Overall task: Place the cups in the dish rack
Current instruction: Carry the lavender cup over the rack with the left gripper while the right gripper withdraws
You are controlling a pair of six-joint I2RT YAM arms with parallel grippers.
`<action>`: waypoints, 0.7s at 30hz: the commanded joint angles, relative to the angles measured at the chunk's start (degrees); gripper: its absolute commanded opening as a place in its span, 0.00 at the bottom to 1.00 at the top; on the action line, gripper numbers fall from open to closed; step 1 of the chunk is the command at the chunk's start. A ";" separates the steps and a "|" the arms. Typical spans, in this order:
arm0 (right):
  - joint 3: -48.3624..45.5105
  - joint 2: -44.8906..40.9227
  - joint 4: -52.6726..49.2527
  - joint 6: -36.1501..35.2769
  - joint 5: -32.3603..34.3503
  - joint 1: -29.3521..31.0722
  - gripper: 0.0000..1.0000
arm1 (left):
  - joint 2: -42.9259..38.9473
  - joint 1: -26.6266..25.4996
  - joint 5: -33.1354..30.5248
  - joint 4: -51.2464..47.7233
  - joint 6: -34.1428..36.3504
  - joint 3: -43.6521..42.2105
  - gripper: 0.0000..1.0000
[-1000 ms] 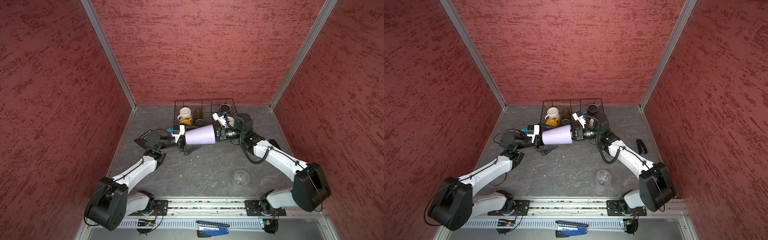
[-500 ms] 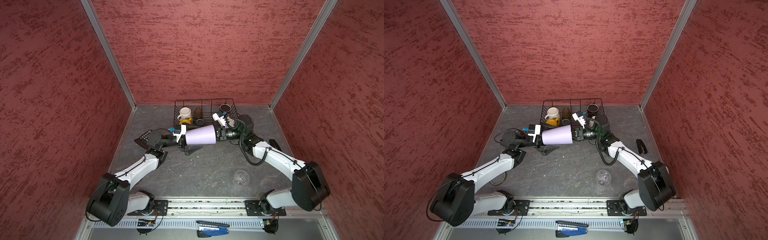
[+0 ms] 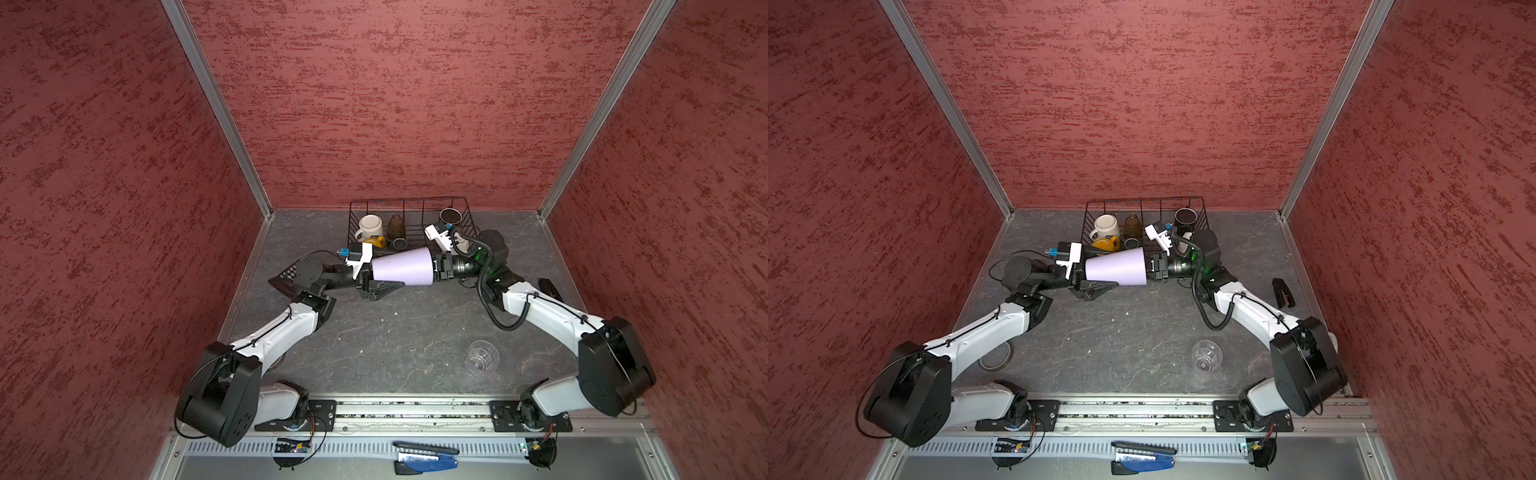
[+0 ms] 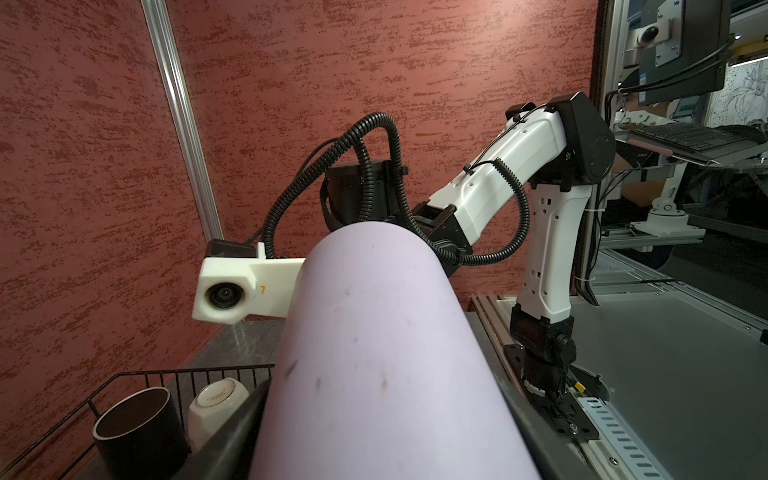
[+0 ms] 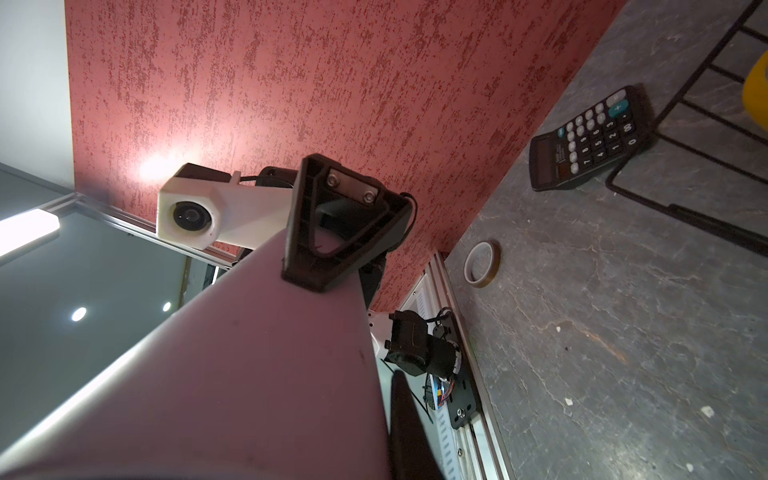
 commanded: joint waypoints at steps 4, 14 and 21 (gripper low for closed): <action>-0.85 -0.44 -4.26 -1.79 3.76 -0.61 0.35 | -1.32 -1.48 -1.50 -13.79 6.39 5.52 0.47; -4.46 -13.00 -30.97 -15.76 22.30 -12.90 0.87 | 4.16 -1.58 -15.24 -44.76 10.05 22.94 0.14; 1.83 -18.79 -50.61 -28.23 38.43 -13.60 0.94 | 18.63 -3.58 -28.85 -64.34 10.21 43.55 0.03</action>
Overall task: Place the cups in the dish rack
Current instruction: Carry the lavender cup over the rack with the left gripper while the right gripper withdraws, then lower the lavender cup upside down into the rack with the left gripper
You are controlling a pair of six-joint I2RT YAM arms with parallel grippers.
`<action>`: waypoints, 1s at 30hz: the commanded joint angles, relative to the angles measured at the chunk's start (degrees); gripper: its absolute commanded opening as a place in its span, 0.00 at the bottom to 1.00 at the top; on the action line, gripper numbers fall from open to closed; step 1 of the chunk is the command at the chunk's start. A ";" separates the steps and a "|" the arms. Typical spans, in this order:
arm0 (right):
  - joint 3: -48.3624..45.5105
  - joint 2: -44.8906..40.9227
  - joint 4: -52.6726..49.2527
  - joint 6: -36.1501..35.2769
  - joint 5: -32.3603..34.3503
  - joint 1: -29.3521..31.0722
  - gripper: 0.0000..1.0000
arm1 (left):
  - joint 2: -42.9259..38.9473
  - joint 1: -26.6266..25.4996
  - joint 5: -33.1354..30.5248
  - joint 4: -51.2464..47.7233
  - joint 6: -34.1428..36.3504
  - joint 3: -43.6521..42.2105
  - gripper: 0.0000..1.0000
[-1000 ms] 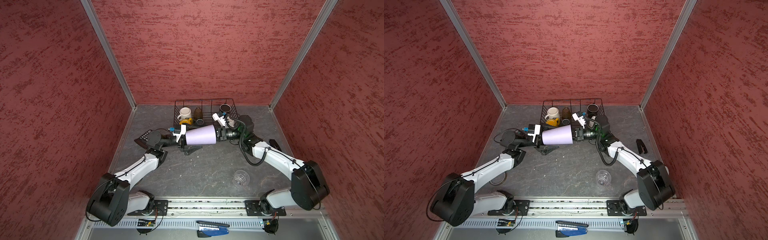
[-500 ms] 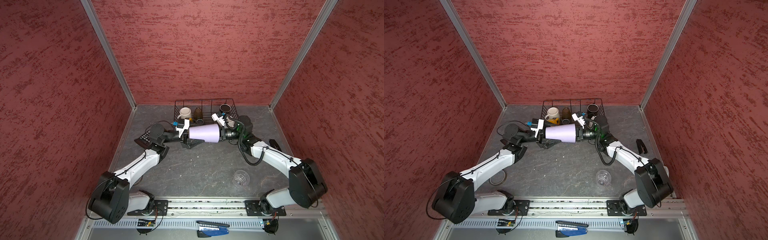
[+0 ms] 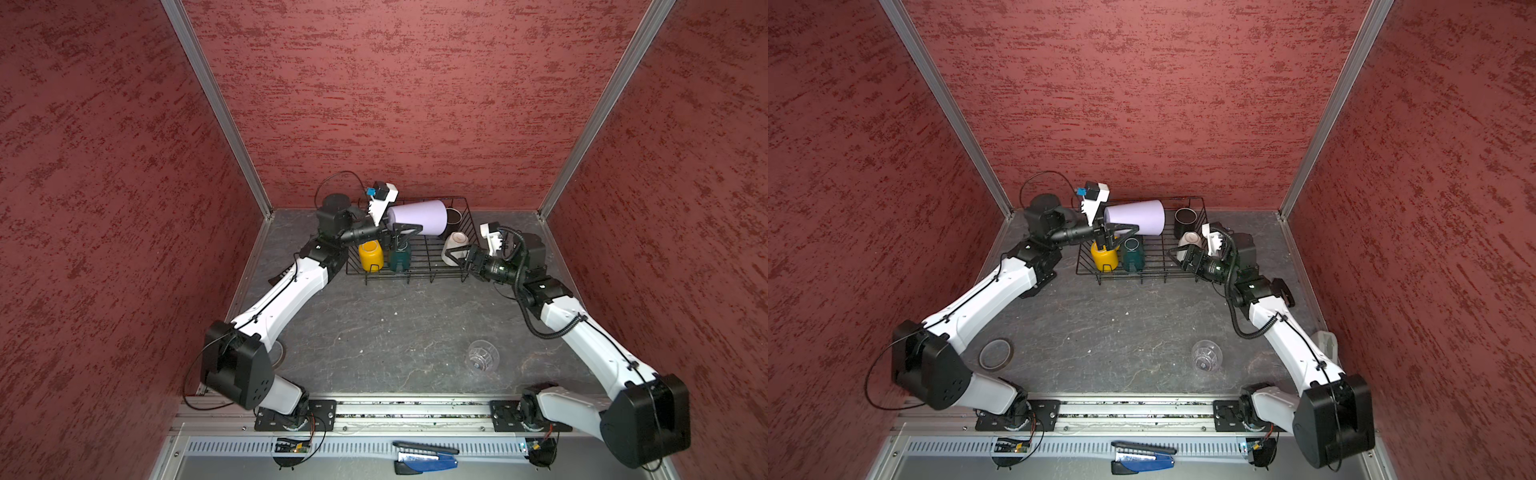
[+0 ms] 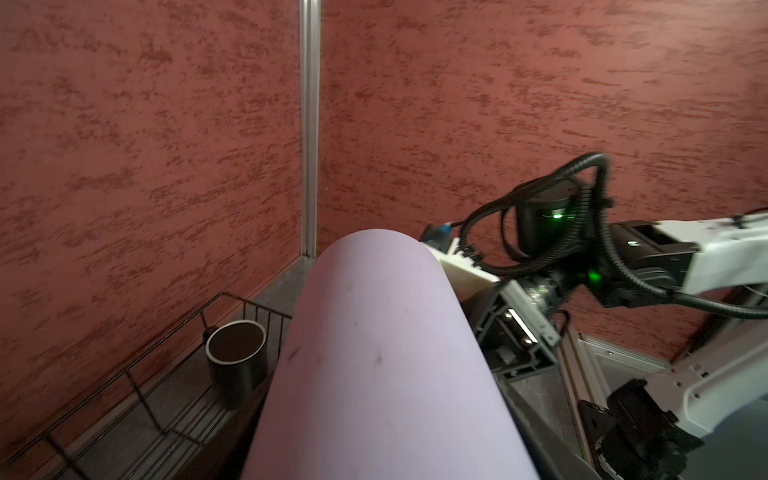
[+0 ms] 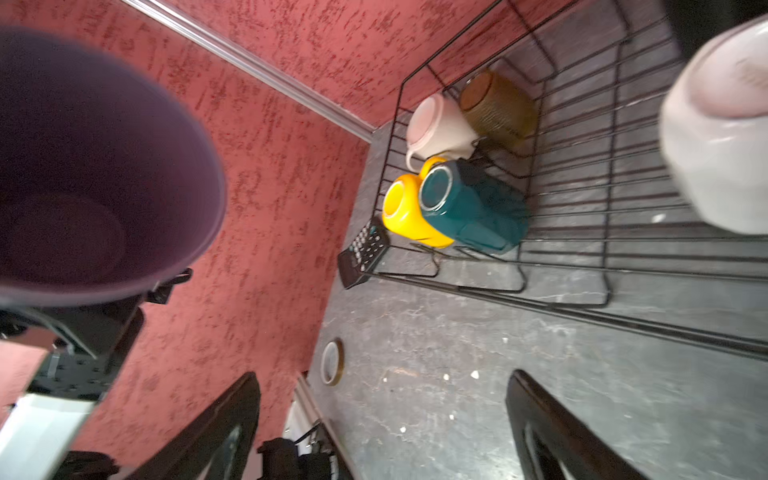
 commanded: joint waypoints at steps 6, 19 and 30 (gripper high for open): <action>6.50 -2.96 -23.86 -12.46 16.71 -0.20 0.93 | 22.59 -3.08 -22.20 -32.08 0.76 28.38 0.00; 4.14 -8.95 -36.02 -16.15 23.08 -0.19 0.91 | 54.60 -7.72 -40.80 -59.68 1.69 70.13 0.00; 2.66 -10.78 -46.84 -18.69 24.58 0.06 0.86 | 58.37 -10.31 -48.50 -55.76 6.67 67.65 0.41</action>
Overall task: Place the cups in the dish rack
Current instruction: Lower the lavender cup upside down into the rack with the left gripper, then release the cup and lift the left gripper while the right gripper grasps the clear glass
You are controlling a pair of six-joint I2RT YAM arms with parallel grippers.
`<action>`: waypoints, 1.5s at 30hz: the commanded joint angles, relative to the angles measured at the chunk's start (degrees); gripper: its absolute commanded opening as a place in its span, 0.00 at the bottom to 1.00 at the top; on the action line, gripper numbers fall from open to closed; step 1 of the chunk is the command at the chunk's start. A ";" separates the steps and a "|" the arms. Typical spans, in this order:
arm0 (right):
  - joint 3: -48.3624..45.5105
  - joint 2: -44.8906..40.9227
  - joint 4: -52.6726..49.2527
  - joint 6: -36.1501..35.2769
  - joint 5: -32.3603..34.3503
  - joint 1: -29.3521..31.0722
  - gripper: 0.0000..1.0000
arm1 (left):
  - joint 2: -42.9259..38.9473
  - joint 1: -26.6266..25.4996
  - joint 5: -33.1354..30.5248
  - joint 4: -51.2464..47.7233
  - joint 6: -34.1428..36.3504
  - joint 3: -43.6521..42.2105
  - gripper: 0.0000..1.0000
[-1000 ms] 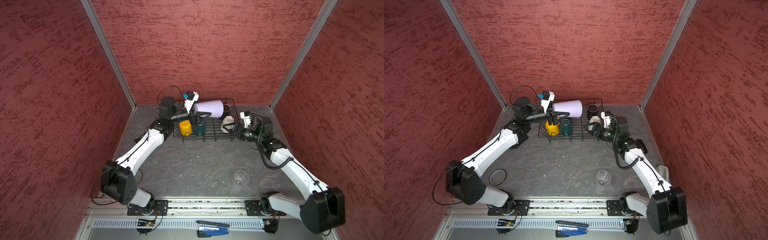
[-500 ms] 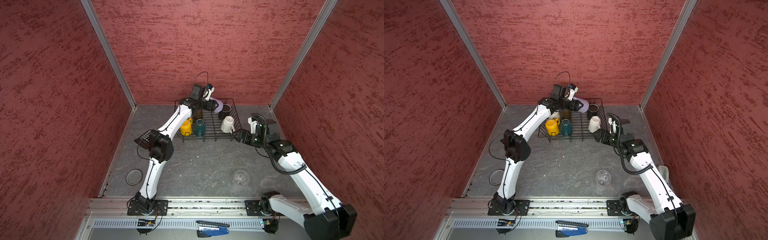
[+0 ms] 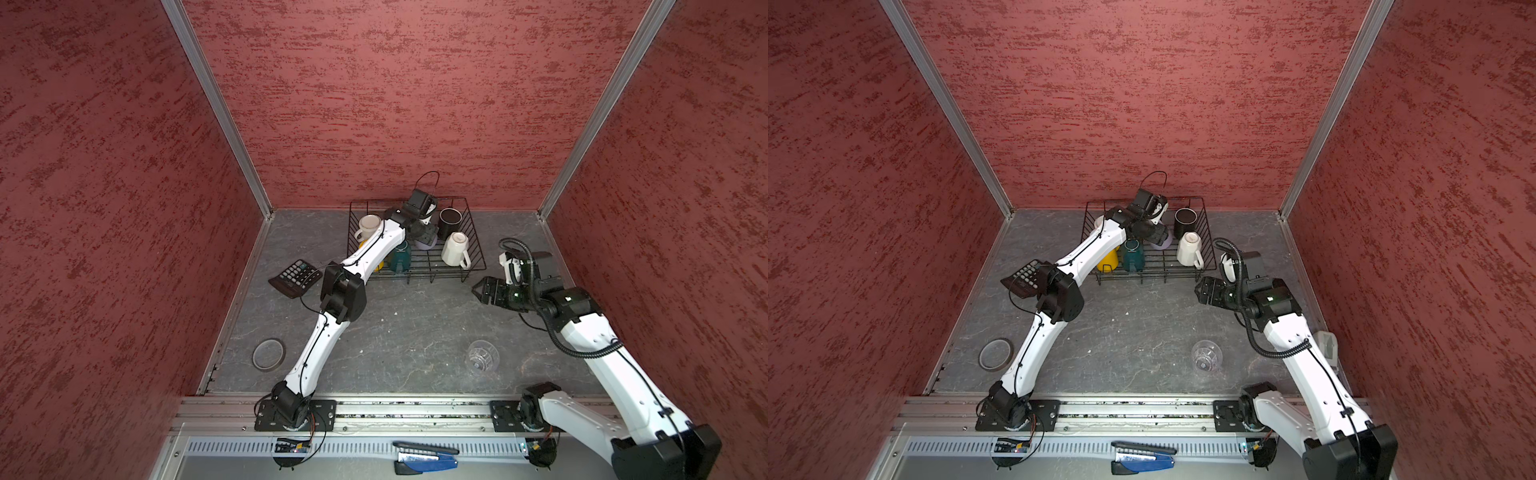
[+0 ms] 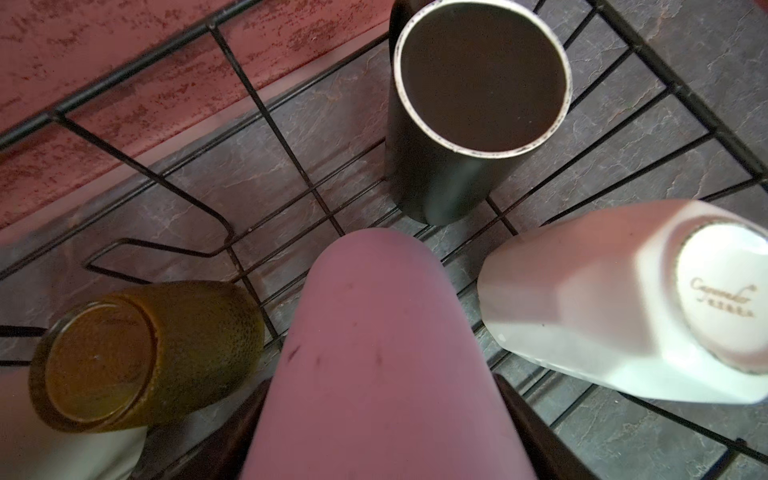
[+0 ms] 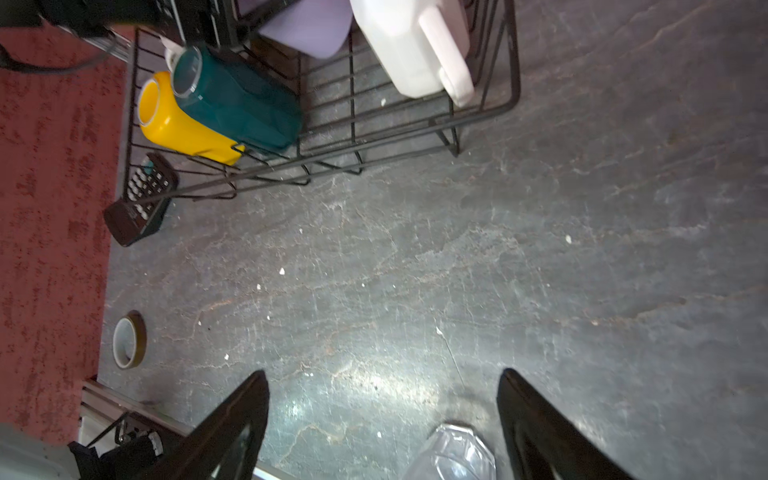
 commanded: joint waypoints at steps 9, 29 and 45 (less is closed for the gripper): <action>-0.74 -4.40 -14.34 -1.28 4.99 1.39 0.83 | 2.34 -0.28 -2.44 1.23 3.62 -0.33 0.95; -5.73 -9.51 -25.88 7.38 7.46 10.20 0.57 | -25.99 0.03 -1.52 27.29 -3.11 -28.02 1.00; -12.12 -0.85 -19.86 17.88 14.82 20.35 0.46 | -62.41 0.33 -1.97 54.55 -3.08 -67.43 1.00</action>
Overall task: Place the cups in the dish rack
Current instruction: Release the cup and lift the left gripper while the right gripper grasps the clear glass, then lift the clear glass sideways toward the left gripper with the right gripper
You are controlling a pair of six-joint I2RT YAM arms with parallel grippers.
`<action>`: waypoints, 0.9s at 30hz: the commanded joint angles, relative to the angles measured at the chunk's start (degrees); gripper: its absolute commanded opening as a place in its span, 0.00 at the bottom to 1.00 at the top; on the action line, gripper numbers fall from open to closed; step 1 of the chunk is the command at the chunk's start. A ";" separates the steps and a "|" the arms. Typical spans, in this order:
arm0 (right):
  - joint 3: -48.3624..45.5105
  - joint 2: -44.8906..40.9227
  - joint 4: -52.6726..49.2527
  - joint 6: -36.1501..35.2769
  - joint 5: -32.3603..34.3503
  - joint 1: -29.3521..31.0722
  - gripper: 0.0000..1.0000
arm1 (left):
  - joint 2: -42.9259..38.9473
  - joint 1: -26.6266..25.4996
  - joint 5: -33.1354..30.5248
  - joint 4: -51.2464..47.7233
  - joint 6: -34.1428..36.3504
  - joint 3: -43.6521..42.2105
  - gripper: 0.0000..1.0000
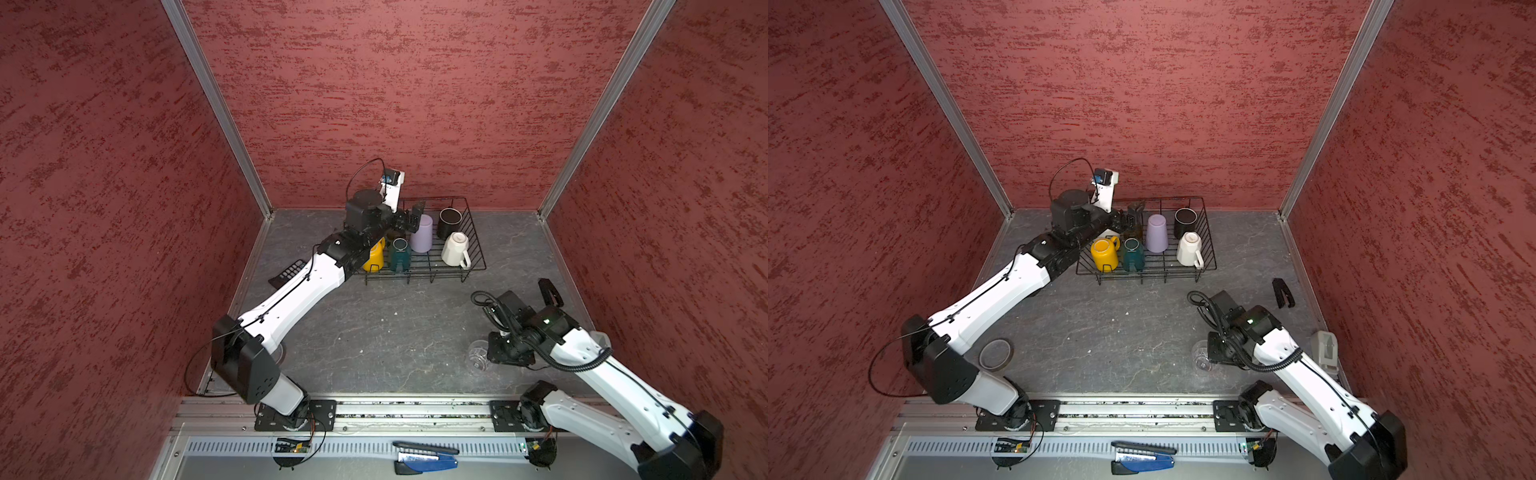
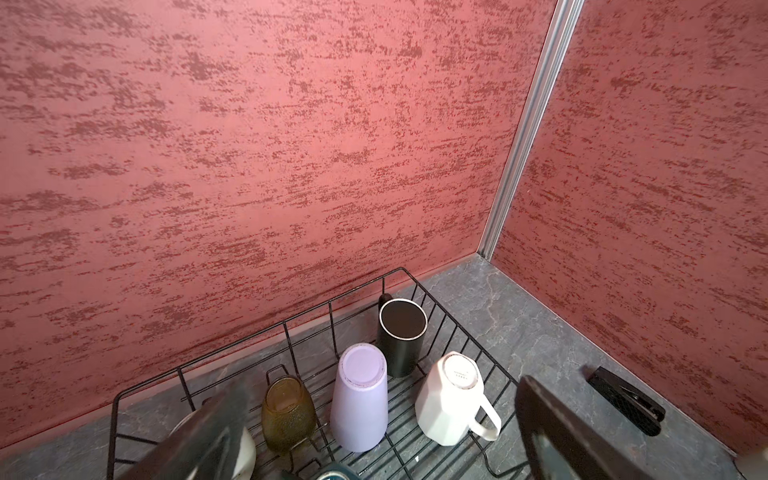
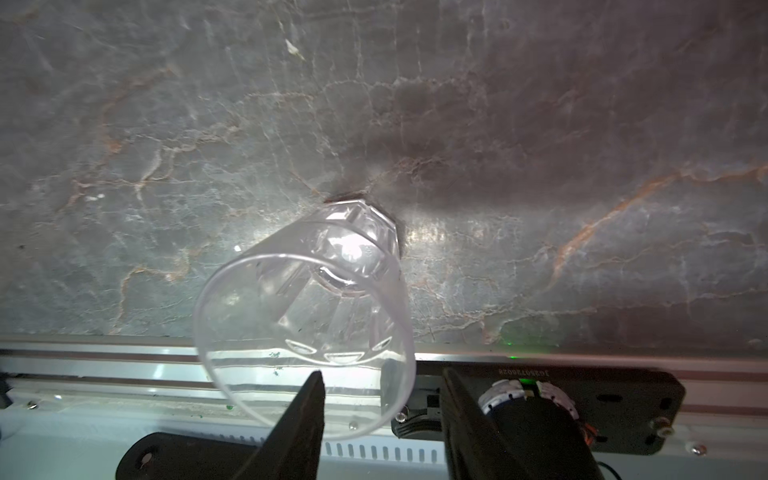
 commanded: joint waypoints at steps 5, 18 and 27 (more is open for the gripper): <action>-4.07 2.71 8.35 6.14 2.75 1.71 0.33 | -9.60 1.44 -1.34 7.40 0.52 -9.93 1.00; 4.07 3.48 12.87 4.61 0.22 1.71 0.00 | -25.12 9.20 13.92 15.79 -3.47 -31.21 1.00; 16.12 2.70 27.55 1.64 -16.66 -8.35 0.00 | -30.43 12.44 35.41 32.54 -4.00 -45.78 1.00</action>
